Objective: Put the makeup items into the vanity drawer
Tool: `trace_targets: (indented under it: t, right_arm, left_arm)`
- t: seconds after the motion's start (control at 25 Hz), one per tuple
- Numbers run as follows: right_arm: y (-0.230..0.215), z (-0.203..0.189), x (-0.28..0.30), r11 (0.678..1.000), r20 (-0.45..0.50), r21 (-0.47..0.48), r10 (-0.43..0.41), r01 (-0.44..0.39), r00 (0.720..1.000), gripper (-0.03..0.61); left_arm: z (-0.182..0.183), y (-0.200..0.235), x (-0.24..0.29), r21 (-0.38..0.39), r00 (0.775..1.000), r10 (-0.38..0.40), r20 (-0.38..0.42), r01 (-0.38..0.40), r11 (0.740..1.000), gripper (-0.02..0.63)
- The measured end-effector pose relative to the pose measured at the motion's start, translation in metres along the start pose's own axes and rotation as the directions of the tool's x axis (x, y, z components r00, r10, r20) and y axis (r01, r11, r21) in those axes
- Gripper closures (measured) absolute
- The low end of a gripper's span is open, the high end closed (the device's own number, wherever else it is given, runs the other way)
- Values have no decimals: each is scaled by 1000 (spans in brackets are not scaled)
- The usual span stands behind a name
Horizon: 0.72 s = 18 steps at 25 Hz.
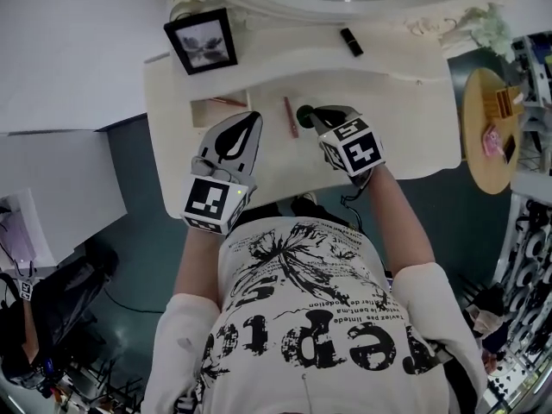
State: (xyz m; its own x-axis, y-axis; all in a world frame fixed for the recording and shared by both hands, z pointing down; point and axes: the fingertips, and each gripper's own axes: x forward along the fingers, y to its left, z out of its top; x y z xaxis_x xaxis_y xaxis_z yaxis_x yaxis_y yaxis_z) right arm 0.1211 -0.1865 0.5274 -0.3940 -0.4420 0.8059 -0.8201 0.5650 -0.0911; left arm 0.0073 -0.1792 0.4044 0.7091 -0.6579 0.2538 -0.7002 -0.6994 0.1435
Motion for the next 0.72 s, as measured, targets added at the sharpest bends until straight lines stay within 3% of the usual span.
trace_targets:
  t: [0.4, 0.72]
  right_arm:
    - [69, 89, 22, 987, 93, -158, 56, -41, 994, 546]
    - [125, 121, 66, 968, 93, -244, 74, -49, 993, 545]
  left_arm:
    - [23, 58, -68, 16, 987, 142, 73, -144, 989, 600]
    - [10, 106, -122, -22, 964, 256, 75, -255, 967, 600]
